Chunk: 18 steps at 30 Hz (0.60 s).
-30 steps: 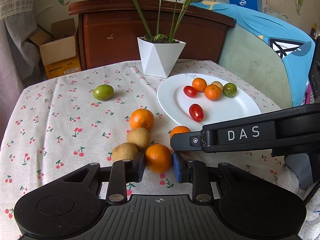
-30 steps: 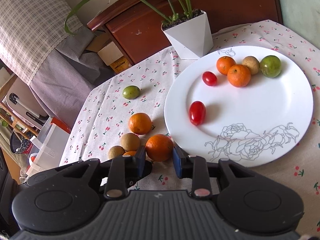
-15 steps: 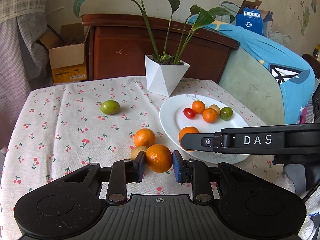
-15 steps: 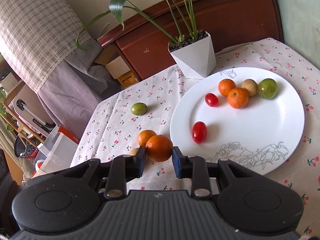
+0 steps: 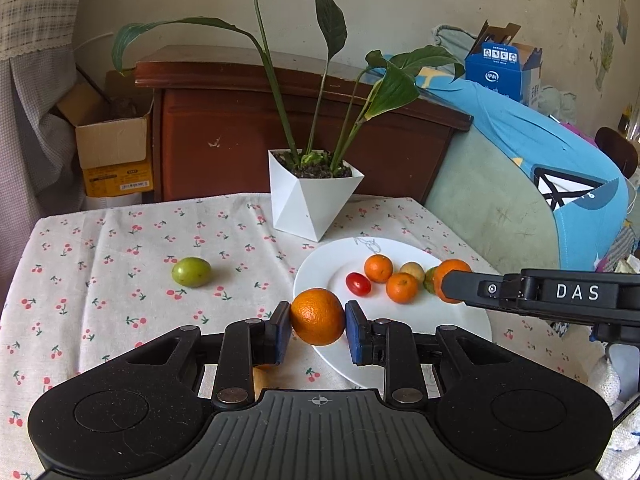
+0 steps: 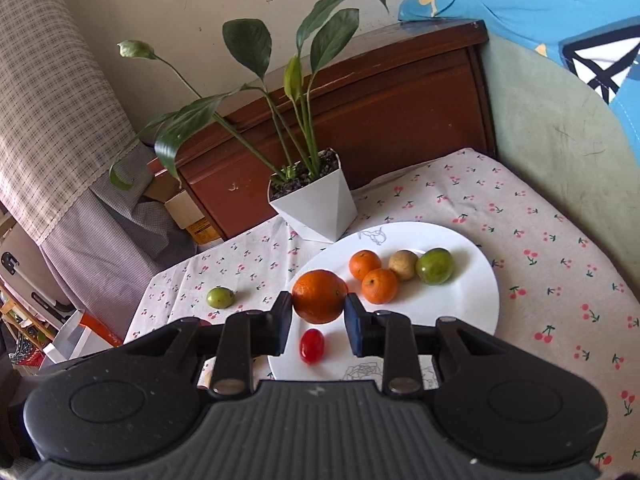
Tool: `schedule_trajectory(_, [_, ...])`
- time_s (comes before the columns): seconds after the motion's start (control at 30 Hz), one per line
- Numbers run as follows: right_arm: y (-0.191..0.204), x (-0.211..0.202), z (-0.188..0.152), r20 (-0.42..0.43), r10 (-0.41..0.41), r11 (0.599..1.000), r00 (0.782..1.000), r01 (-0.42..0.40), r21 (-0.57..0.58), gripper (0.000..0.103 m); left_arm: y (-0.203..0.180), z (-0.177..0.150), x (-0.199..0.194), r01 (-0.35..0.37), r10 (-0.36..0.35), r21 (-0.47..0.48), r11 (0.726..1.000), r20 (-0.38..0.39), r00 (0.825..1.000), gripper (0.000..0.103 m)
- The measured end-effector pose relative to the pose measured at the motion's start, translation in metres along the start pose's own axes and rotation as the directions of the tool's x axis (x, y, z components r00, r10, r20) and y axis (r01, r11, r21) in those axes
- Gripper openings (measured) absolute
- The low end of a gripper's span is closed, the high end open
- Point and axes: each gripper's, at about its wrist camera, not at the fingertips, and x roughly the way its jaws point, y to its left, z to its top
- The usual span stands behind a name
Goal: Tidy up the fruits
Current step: 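Carry both tangerines onto the white plate and open both tools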
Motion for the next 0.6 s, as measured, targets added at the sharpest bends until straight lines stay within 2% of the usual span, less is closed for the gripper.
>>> schedule_trajectory(0.17, [-0.008, 0.01, -0.007, -0.047, -0.018, 0.999, 0.999, 0.019, 0.026, 0.029, 0.002, 0.004, 0.018, 0.005, -0.006, -0.037, 0.999, -0.027, 1.0, 0.026])
schedule_trajectory(0.27, [-0.01, 0.013, -0.009, -0.06, -0.018, 0.999, 0.998, 0.021, 0.037, 0.028, 0.0, 0.004, 0.027, 0.001, -0.002, -0.028, 1.0, -0.041, 0.999, 0.026])
schedule_trajectory(0.33, [-0.011, 0.015, -0.009, -0.067, -0.023, 0.999, 0.997, 0.026, 0.041, 0.025, -0.002, 0.004, 0.033, 0.002, -0.003, -0.026, 1.0, -0.053, 0.999, 0.026])
schedule_trajectory(0.6, [-0.018, 0.019, -0.011, -0.078, -0.054, 0.995, 0.995, 0.06, 0.076, 0.025, -0.009, 0.003, 0.051, 0.014, -0.014, -0.002, 1.0, -0.096, 0.995, 0.027])
